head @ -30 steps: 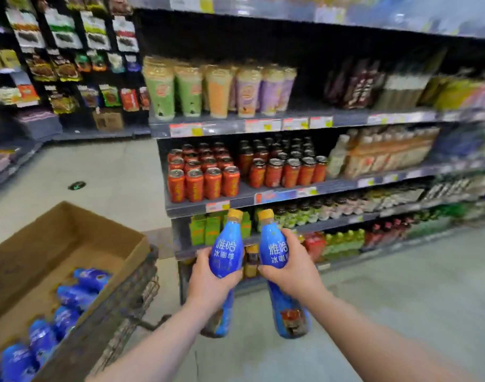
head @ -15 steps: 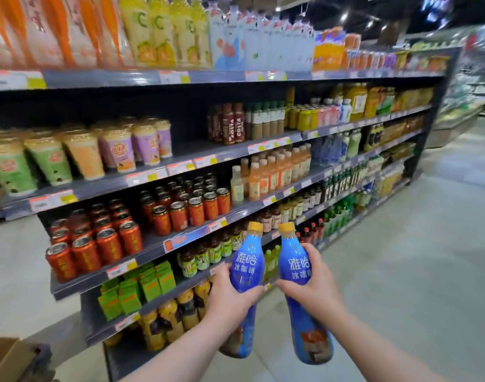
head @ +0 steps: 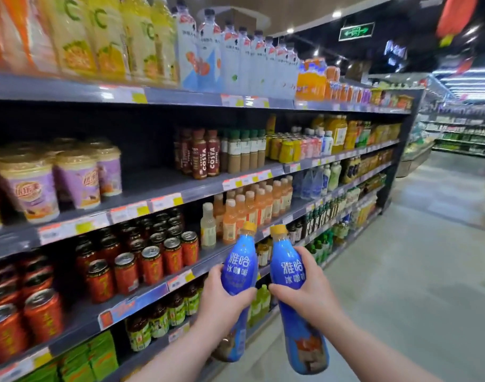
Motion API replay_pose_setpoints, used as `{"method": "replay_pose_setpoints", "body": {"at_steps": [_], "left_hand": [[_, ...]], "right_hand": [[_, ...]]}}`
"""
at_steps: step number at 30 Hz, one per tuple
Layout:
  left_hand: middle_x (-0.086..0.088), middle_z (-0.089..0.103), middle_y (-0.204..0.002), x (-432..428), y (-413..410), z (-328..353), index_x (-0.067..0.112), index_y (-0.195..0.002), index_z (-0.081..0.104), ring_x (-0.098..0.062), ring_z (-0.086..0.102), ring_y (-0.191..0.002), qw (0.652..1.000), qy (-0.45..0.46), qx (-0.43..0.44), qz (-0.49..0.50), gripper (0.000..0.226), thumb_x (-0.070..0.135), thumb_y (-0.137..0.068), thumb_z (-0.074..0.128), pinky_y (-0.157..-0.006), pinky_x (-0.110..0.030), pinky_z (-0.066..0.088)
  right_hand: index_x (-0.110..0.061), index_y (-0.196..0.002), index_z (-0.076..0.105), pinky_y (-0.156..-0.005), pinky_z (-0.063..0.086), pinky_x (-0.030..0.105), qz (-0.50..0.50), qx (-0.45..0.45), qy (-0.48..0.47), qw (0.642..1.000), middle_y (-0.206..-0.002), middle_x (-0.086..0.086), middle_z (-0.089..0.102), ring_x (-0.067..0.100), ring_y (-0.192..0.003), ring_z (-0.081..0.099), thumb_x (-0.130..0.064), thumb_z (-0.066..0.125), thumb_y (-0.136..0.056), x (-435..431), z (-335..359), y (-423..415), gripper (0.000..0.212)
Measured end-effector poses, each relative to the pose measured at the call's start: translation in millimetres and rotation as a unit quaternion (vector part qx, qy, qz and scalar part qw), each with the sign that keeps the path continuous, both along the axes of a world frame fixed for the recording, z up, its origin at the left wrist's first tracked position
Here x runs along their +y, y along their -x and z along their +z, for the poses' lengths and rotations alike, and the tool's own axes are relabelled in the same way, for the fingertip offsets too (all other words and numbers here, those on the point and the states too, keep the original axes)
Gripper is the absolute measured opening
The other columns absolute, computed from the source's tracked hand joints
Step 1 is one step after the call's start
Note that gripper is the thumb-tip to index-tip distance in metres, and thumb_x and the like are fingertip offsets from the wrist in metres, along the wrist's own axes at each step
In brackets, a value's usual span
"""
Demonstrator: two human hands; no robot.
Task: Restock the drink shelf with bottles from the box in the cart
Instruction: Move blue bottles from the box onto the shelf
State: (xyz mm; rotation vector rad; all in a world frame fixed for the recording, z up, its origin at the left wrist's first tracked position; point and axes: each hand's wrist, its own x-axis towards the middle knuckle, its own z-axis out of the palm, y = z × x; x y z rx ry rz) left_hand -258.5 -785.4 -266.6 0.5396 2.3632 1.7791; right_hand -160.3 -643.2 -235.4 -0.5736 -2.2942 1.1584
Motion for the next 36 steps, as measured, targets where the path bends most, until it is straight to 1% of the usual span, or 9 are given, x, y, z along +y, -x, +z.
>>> {"method": "replay_pose_setpoints", "body": {"at_steps": [5, 8, 12, 17, 21, 24, 30, 34, 36], "left_hand": [[0.008, 0.059, -0.099, 19.9, 68.5, 18.4, 0.034, -0.093, 0.043, -0.015, 0.059, -0.093, 0.999, -0.021, 0.035, 0.020, 0.054, 0.036, -0.053, 0.081, -0.079, -0.029, 0.044], [0.008, 0.057, -0.102, 18.8, 98.9, 20.4, 0.032, -0.101, 0.044, -0.011, 0.057, -0.092, 0.999, -0.018, 0.029, 0.041, 0.057, 0.029, -0.061, 0.083, -0.072, -0.020, 0.039], [0.007, 0.062, -0.100, 6.8, 136.4, 25.6, 0.029, -0.103, 0.048, -0.005, 0.059, -0.085, 0.996, -0.030, 0.021, 0.087, 0.054, 0.028, -0.062, 0.083, -0.065, -0.012, 0.039], [0.007, 0.063, -0.097, -14.6, 185.7, 44.3, 0.027, -0.102, 0.049, -0.008, 0.060, -0.085, 0.983, -0.031, 0.046, 0.176, 0.052, 0.024, -0.063, 0.084, -0.070, -0.023, 0.043], [0.013, 0.063, -0.087, -27.1, 221.6, 60.3, 0.029, -0.088, 0.050, 0.006, 0.059, -0.073, 0.965, -0.038, 0.082, 0.248, 0.042, 0.019, -0.064, 0.083, -0.062, -0.011, 0.042], [0.017, 0.062, -0.085, -25.1, 246.7, 73.4, 0.027, -0.090, 0.050, 0.015, 0.058, -0.068, 0.947, -0.053, 0.102, 0.300, 0.044, 0.017, -0.064, 0.084, -0.060, -0.006, 0.042], [0.009, 0.067, -0.095, -2.4, 283.8, 94.2, 0.026, -0.100, 0.054, -0.008, 0.065, -0.083, 0.921, -0.085, 0.100, 0.367, 0.058, 0.041, -0.048, 0.076, -0.075, -0.031, 0.050], [0.018, 0.067, -0.088, 12.7, 295.7, 97.8, 0.037, -0.089, 0.052, 0.004, 0.064, -0.075, 0.899, -0.104, 0.114, 0.410, 0.048, 0.040, -0.048, 0.077, -0.067, -0.023, 0.048], [0.017, 0.067, -0.089, 18.6, 299.3, 100.2, 0.038, -0.091, 0.051, 0.005, 0.064, -0.075, 0.895, -0.111, 0.120, 0.416, 0.049, 0.039, -0.050, 0.077, -0.067, -0.020, 0.048]], "right_hand": [[-0.052, -0.120, 0.038, -0.075, 0.045, 0.015, 0.018, 0.012, 0.002, 1.000, -0.108, -0.020, 0.061, -0.006, -0.090, 0.060, -0.059, 0.069, -0.041, 22.1, 15.8, 76.7, 0.085], [-0.053, -0.112, 0.035, -0.063, 0.041, 0.003, 0.059, 0.018, 0.020, 0.998, -0.105, -0.020, 0.060, -0.015, -0.080, 0.057, -0.049, 0.077, -0.050, 26.2, 19.3, 116.7, 0.075], [-0.050, -0.121, 0.035, -0.071, 0.045, 0.019, 0.112, 0.015, 0.029, 0.993, -0.109, -0.018, 0.057, -0.003, -0.091, 0.058, -0.047, 0.077, -0.056, 26.6, 29.5, 174.3, 0.077], [-0.067, -0.093, 0.039, -0.064, 0.043, 0.014, 0.192, 0.032, 0.029, 0.980, -0.082, -0.032, 0.061, -0.013, -0.075, 0.058, -0.040, 0.080, -0.060, 21.3, 54.3, 261.3, 0.059], [-0.062, -0.090, 0.042, -0.066, 0.043, 0.021, 0.252, 0.058, 0.032, 0.965, -0.079, -0.031, 0.062, -0.013, -0.070, 0.056, -0.039, 0.079, -0.060, 16.0, 77.8, 334.5, 0.052], [-0.050, -0.100, 0.045, -0.069, 0.047, 0.026, 0.293, 0.073, 0.032, 0.953, -0.080, -0.022, 0.063, -0.002, -0.073, 0.060, -0.045, 0.078, -0.058, 14.7, 99.1, 387.5, 0.053], [-0.033, -0.132, 0.036, -0.074, 0.043, 0.025, 0.358, 0.092, 0.001, 0.929, -0.097, -0.013, 0.059, 0.007, -0.083, 0.058, -0.041, 0.079, -0.064, 15.2, 130.5, 473.4, 0.080], [-0.030, -0.136, 0.031, -0.088, 0.046, 0.032, 0.387, 0.091, -0.043, 0.917, -0.120, 0.005, 0.057, 0.022, -0.101, 0.058, -0.041, 0.079, -0.065, 16.4, 131.4, 514.3, 0.087], [-0.029, -0.136, 0.031, -0.084, 0.043, 0.029, 0.395, 0.112, -0.057, 0.910, -0.121, 0.006, 0.053, 0.021, -0.099, 0.056, -0.038, 0.080, -0.065, 15.7, 126.4, 529.7, 0.086]]}}
